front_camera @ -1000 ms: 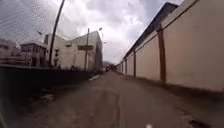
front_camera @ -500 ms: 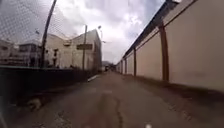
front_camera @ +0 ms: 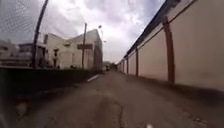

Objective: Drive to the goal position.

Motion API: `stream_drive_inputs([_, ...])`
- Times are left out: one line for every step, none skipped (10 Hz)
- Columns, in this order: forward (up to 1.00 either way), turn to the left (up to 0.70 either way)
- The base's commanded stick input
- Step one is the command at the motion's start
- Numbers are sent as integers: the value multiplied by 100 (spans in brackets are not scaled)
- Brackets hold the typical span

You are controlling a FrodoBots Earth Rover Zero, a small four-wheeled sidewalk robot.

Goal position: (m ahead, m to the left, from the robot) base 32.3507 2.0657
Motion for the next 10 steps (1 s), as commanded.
stream_drive_inputs([70, 0])
stream_drive_inputs([70, -14])
stream_drive_inputs([70, -25])
stream_drive_inputs([70, -28])
stream_drive_inputs([70, 0])
stream_drive_inputs([70, 0])
stream_drive_inputs([70, 0])
stream_drive_inputs([70, 0])
stream_drive_inputs([70, 0])
stream_drive_inputs([70, 0])
